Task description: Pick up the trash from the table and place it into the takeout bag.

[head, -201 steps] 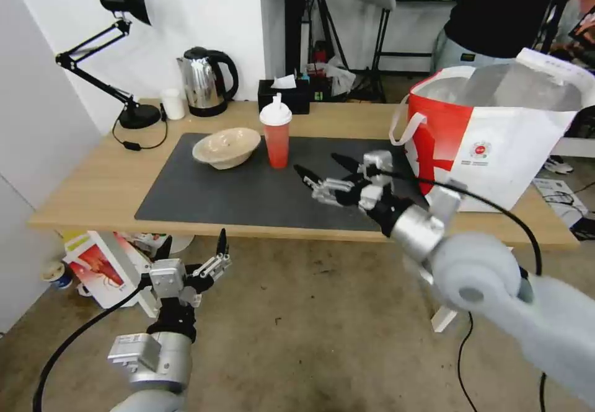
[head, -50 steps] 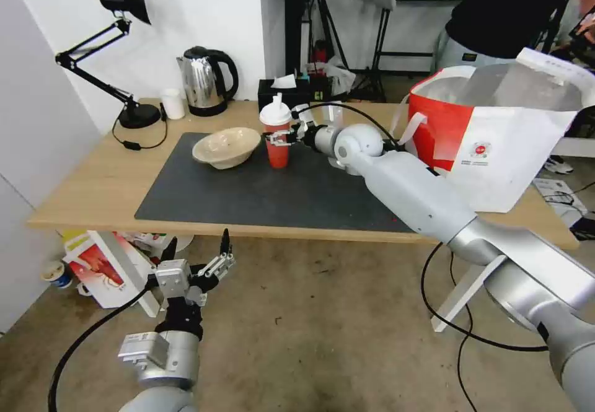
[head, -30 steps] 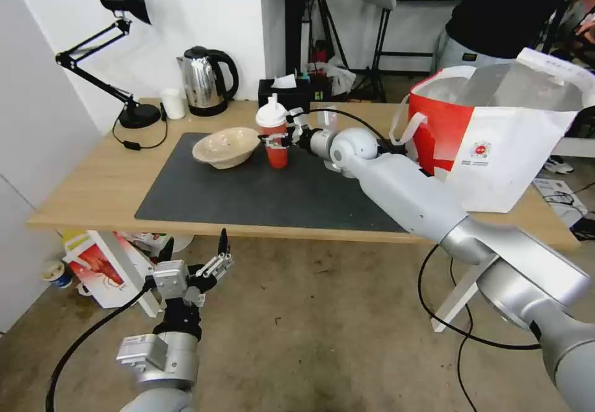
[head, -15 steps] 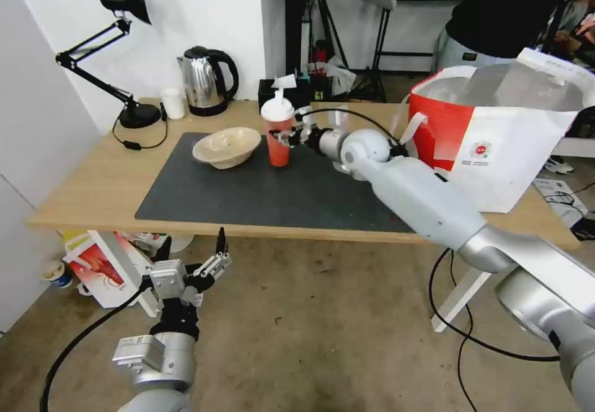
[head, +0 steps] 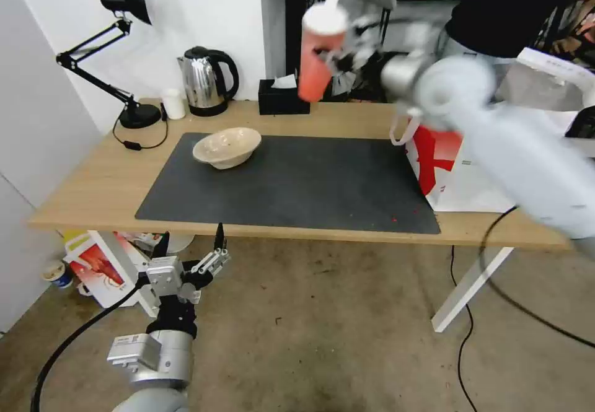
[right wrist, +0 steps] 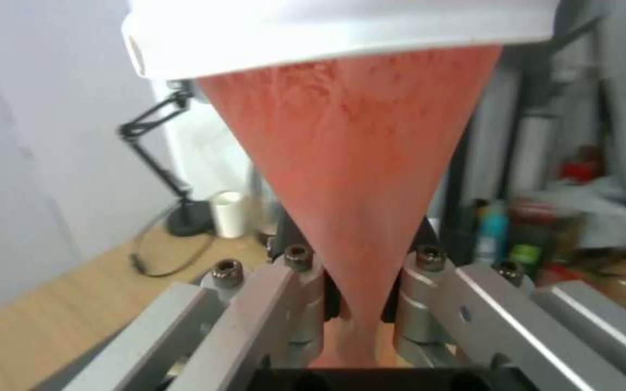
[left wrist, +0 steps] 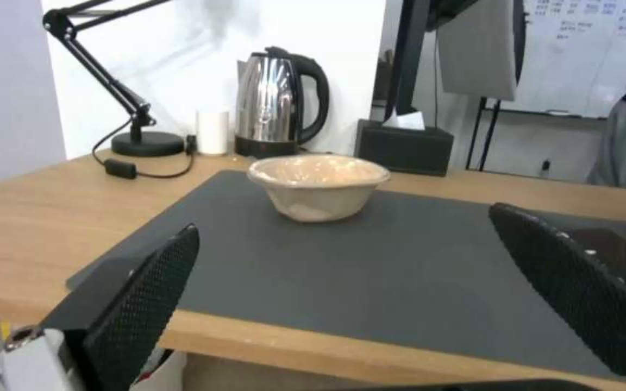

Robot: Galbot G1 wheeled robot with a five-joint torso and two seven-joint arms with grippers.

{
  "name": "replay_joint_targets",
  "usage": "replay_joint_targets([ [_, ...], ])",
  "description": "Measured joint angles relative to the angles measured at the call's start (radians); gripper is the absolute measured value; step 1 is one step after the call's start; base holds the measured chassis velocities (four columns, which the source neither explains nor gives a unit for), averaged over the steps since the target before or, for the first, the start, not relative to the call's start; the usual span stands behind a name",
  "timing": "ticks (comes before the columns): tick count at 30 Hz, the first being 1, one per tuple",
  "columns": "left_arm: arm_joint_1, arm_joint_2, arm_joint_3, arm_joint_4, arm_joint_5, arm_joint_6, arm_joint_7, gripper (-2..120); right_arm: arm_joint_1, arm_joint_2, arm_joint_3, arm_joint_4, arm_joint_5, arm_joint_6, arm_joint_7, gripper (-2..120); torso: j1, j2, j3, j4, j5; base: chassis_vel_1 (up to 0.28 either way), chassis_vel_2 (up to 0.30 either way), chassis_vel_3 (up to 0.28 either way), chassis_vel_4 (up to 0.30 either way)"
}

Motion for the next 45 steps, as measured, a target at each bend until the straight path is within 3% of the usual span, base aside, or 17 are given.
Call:
replay_joint_targets([
  [2, -0.001, 0.002, 0.001, -0.001, -0.002, 0.0, 0.0, 99, 0.007, -0.035, 0.009, 0.028, 0.018, -0.02, 0.036, 6, 0.0, 0.0, 0.0, 0.0, -0.0004, 0.0, 0.0, 0.0, 0.0],
  [6, -0.003, 0.013, 0.016, -0.009, -0.005, 0.006, 0.001, 99, -0.025, -0.191, 0.054, 0.11, 0.06, -0.086, 0.135, 6, 0.0, 0.0, 0.0, -0.0005, 0.0002, 0.0, 0.0, 0.0, 0.0],
  [14, -0.01, 0.026, 0.042, -0.008, -0.009, 0.01, 0.002, 99, -0.16, -0.36, 0.172, 0.13, 0.081, -0.099, 0.141, 6, 0.0, 0.0, 0.0, 0.0, -0.0001, 0.0, 0.0, 0.0, 0.0],
  [19, -0.02, 0.031, 0.056, -0.003, -0.016, 0.014, 0.003, 99, -0.173, -0.414, 0.185, 0.079, 0.088, -0.098, 0.129, 6, 0.0, 0.0, 0.0, -0.0001, -0.0001, 0.0, 0.0, 0.0, 0.0],
  [28, -0.043, 0.033, 0.085, 0.015, -0.027, 0.021, 0.003, 99, -0.187, -0.444, 0.193, -0.03, 0.094, -0.085, 0.094, 6, 0.0, 0.0, 0.0, -0.0002, -0.0001, 0.0, 0.0, 0.0, 0.0],
  [45, -0.042, 0.017, 0.097, 0.037, -0.022, 0.013, 0.005, 99, -0.206, -0.37, 0.182, -0.215, 0.048, -0.072, 0.058, 6, 0.0, 0.0, 0.0, -0.0001, -0.0003, 0.0, 0.0, 0.0, 0.0],
])
